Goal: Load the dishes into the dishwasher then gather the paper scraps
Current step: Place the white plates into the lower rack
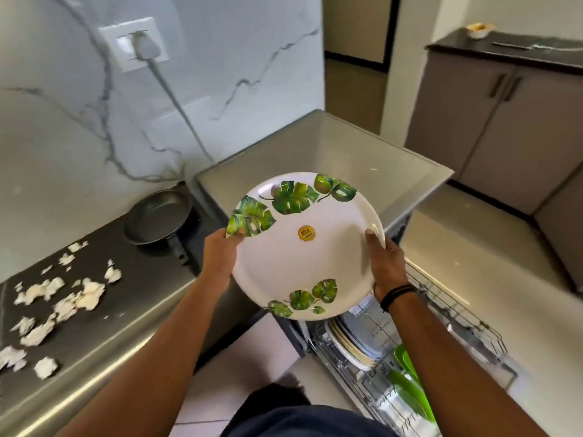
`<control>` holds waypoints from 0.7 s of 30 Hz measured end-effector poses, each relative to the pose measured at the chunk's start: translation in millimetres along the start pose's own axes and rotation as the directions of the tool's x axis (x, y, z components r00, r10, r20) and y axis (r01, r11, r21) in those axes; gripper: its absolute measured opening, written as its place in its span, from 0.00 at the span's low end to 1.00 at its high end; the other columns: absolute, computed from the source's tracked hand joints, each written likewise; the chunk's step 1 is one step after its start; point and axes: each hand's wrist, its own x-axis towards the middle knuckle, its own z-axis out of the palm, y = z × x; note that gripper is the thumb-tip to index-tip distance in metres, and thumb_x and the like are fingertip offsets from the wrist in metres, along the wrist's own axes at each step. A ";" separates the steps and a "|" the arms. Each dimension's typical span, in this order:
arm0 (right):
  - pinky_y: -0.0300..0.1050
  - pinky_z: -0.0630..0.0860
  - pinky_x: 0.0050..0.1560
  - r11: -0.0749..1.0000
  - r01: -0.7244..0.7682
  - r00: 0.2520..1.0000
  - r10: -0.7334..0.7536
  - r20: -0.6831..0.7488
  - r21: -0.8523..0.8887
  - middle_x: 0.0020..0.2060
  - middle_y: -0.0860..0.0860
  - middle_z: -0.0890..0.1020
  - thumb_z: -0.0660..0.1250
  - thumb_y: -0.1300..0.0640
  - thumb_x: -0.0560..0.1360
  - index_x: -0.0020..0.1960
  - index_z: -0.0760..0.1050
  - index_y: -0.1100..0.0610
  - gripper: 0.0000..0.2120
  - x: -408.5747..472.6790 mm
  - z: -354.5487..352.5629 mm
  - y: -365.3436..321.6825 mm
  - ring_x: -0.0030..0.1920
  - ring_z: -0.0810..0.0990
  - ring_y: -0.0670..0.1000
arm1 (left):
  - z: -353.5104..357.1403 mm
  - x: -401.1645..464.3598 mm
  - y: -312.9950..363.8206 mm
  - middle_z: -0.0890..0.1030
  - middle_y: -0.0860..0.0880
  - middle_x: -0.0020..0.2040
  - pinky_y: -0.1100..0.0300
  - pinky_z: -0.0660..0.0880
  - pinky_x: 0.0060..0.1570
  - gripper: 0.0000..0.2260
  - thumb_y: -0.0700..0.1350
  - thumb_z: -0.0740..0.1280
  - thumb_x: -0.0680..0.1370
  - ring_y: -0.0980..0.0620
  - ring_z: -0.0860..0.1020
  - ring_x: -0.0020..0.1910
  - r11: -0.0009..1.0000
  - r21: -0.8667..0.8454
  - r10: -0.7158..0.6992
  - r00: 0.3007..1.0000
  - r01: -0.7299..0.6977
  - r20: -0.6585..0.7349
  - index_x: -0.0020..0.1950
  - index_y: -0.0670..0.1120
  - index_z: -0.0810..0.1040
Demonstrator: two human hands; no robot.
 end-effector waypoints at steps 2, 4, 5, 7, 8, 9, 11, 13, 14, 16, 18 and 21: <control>0.50 0.81 0.45 1.000 -0.008 0.997 0.009 -0.071 0.013 0.46 0.55 0.85 0.71 0.53 0.78 0.55 0.80 0.57 0.09 0.7 -27.2 1.8 0.44 0.83 0.56 | 28.7 -1.1 5.1 0.83 0.37 0.44 0.49 0.73 0.46 0.04 0.40 0.70 0.77 0.43 0.79 0.43 1.000 0.024 0.006 0.997 -0.008 0.072 0.44 0.41 0.83; 0.50 0.82 0.43 0.999 -0.016 0.992 0.020 -0.125 0.033 0.45 0.55 0.86 0.73 0.56 0.76 0.55 0.81 0.57 0.09 1.9 -53.1 3.4 0.42 0.84 0.56 | 56.3 -1.8 8.9 0.82 0.38 0.41 0.50 0.72 0.44 0.09 0.43 0.71 0.73 0.44 0.78 0.41 0.999 0.041 0.009 0.991 -0.015 0.137 0.46 0.36 0.82; 0.52 0.83 0.44 0.999 -0.012 0.987 0.020 -0.161 0.048 0.45 0.55 0.86 0.74 0.57 0.75 0.54 0.82 0.58 0.09 3.6 -67.7 4.1 0.43 0.84 0.57 | 73.0 -1.8 10.1 0.81 0.40 0.40 0.51 0.71 0.43 0.12 0.44 0.71 0.71 0.45 0.76 0.40 0.998 0.061 0.012 0.985 -0.023 0.174 0.46 0.35 0.81; 0.54 0.83 0.44 0.999 -0.014 0.975 0.025 -0.223 0.051 0.44 0.56 0.87 0.76 0.57 0.74 0.53 0.82 0.58 0.09 5.0 -92.4 3.6 0.43 0.84 0.59 | 102.4 -1.6 11.5 0.79 0.41 0.38 0.51 0.68 0.41 0.14 0.47 0.70 0.69 0.46 0.74 0.39 0.994 0.096 0.027 0.971 -0.051 0.237 0.45 0.36 0.80; 0.53 0.83 0.43 0.999 -0.011 0.963 0.024 -0.270 0.050 0.43 0.56 0.87 0.76 0.58 0.74 0.52 0.83 0.58 0.08 6.0 -108.3 3.6 0.42 0.84 0.58 | 122.2 -2.5 11.0 0.78 0.41 0.38 0.52 0.68 0.40 0.13 0.46 0.70 0.70 0.47 0.73 0.38 0.992 0.115 0.024 0.960 -0.058 0.279 0.45 0.35 0.80; 0.51 0.82 0.41 0.999 -0.007 0.950 0.023 -0.311 0.053 0.42 0.55 0.86 0.76 0.58 0.74 0.51 0.82 0.58 0.07 7.5 -121.3 4.1 0.40 0.84 0.57 | 138.4 -3.9 10.1 0.77 0.42 0.37 0.53 0.66 0.40 0.12 0.44 0.70 0.72 0.47 0.72 0.38 0.990 0.127 0.021 0.950 -0.064 0.313 0.46 0.35 0.80; 0.51 0.82 0.41 0.998 -0.008 0.922 0.029 -0.387 0.054 0.40 0.54 0.86 0.75 0.59 0.74 0.48 0.82 0.57 0.04 7.6 -143.8 1.3 0.39 0.83 0.55 | 173.0 -5.6 8.3 0.74 0.43 0.37 0.54 0.64 0.40 0.12 0.43 0.70 0.72 0.48 0.69 0.39 0.988 0.139 0.017 0.933 -0.072 0.359 0.46 0.34 0.79; 0.52 0.82 0.43 0.998 -0.013 0.885 0.037 -0.464 0.054 0.40 0.54 0.85 0.75 0.59 0.74 0.46 0.82 0.56 0.03 9.0 -162.7 3.4 0.39 0.82 0.55 | 203.5 -8.0 6.9 0.73 0.45 0.36 0.54 0.63 0.40 0.14 0.46 0.69 0.68 0.49 0.67 0.38 0.987 0.144 0.012 0.917 -0.076 0.398 0.45 0.35 0.79; 0.51 0.81 0.43 0.998 -0.022 0.861 0.046 -0.506 0.053 0.40 0.54 0.85 0.75 0.59 0.74 0.46 0.82 0.56 0.03 9.8 -170.6 4.7 0.39 0.81 0.55 | 218.9 -7.8 5.1 0.73 0.46 0.35 0.54 0.63 0.40 0.13 0.46 0.68 0.67 0.49 0.67 0.37 0.986 0.147 0.005 0.903 -0.075 0.430 0.43 0.37 0.79; 0.48 0.81 0.42 0.997 -0.047 0.808 0.076 -0.585 0.065 0.40 0.54 0.84 0.75 0.59 0.74 0.47 0.81 0.57 0.04 11.3 -188.6 14.8 0.40 0.81 0.55 | 247.9 -9.9 -1.1 0.75 0.49 0.34 0.56 0.65 0.38 0.05 0.44 0.69 0.69 0.49 0.68 0.35 0.980 0.179 -0.015 0.866 -0.086 0.499 0.41 0.43 0.79; 0.51 0.80 0.44 0.993 -0.071 0.756 0.114 -0.645 0.092 0.43 0.56 0.84 0.76 0.58 0.74 0.46 0.81 0.57 0.05 9.9 -204.7 27.5 0.41 0.79 0.55 | 273.1 -11.8 -12.4 0.78 0.50 0.36 0.57 0.67 0.38 0.03 0.39 0.69 0.74 0.51 0.71 0.36 0.973 0.199 -0.017 0.831 -0.114 0.556 0.42 0.46 0.80; 0.53 0.79 0.47 0.985 -0.113 0.681 0.175 -0.711 0.134 0.43 0.56 0.82 0.74 0.58 0.75 0.47 0.80 0.57 0.04 2.7 -225.0 50.3 0.41 0.78 0.55 | 306.6 -14.5 -36.0 0.80 0.48 0.40 0.58 0.68 0.37 0.03 0.37 0.69 0.76 0.51 0.74 0.36 0.957 0.253 -0.050 0.776 -0.144 0.629 0.46 0.45 0.80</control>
